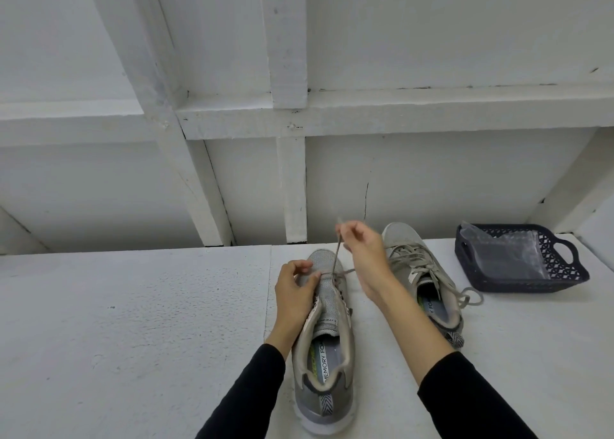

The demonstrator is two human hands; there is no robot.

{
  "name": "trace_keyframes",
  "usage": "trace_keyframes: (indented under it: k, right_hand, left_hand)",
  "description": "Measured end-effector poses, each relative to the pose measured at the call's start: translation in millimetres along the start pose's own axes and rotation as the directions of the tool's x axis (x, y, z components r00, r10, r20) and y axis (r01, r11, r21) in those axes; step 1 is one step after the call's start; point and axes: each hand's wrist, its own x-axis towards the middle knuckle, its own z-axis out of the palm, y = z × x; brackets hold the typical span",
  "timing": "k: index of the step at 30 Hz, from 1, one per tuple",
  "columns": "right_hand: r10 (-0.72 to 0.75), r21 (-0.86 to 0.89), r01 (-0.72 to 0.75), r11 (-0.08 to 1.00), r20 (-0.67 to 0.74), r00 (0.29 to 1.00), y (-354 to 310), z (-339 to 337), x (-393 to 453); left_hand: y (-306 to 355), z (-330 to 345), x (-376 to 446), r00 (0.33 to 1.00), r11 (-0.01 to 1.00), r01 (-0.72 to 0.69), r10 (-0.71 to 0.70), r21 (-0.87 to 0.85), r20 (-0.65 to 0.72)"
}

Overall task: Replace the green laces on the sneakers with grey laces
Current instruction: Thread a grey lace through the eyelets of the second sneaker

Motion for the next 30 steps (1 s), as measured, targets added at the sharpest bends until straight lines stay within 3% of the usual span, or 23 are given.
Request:
trace_keyframes:
  k: [2, 4, 9, 14, 18, 20, 24, 30]
  right_hand:
    - [-0.029, 0.207, 0.03, 0.978, -0.008, 1.0, -22, 5, 4]
    - [0.015, 0.235, -0.02, 0.972, 0.023, 1.0, -28, 8, 2]
    - [0.199, -0.061, -0.196, 0.979, 0.054, 0.978, 10, 8, -11]
    - [0.164, -0.382, -0.148, 0.912, 0.01, 0.986, 42, 7, -20]
    - [0.127, -0.461, -0.098, 0.882, 0.033, 0.991, 50, 1, -27]
    - [0.108, -0.508, -0.073, 0.858, 0.04, 0.993, 50, 2, -29]
    - [0.09, -0.579, -0.056, 0.814, 0.03, 0.995, 52, 6, -35]
    - [0.077, -0.771, -0.029, 0.636, 0.026, 0.997, 52, 10, -34]
  left_hand:
    - [3, -1, -2, 1.0, 1.0, 0.002, -0.001, 0.012, -0.016]
    - [6, -1, -3, 1.0, 1.0, 0.025, -0.025, 0.015, -0.016]
    - [15, -7, 1, 0.978, 0.981, 0.164, -0.175, 0.101, 0.114]
    - [29, -20, 11, 0.945, 0.935, 0.238, -0.285, 0.264, 0.159]
    - [31, -30, 19, 0.954, 0.909, 0.223, -0.278, 0.353, 0.113]
    - [29, -35, 24, 0.936, 0.899, 0.285, -0.336, 0.332, 0.107]
    - [28, -43, 31, 0.886, 0.892, 0.363, -0.42, 0.271, 0.196]
    - [31, -45, 31, 0.881, 0.901, 0.344, -0.407, 0.264, 0.242]
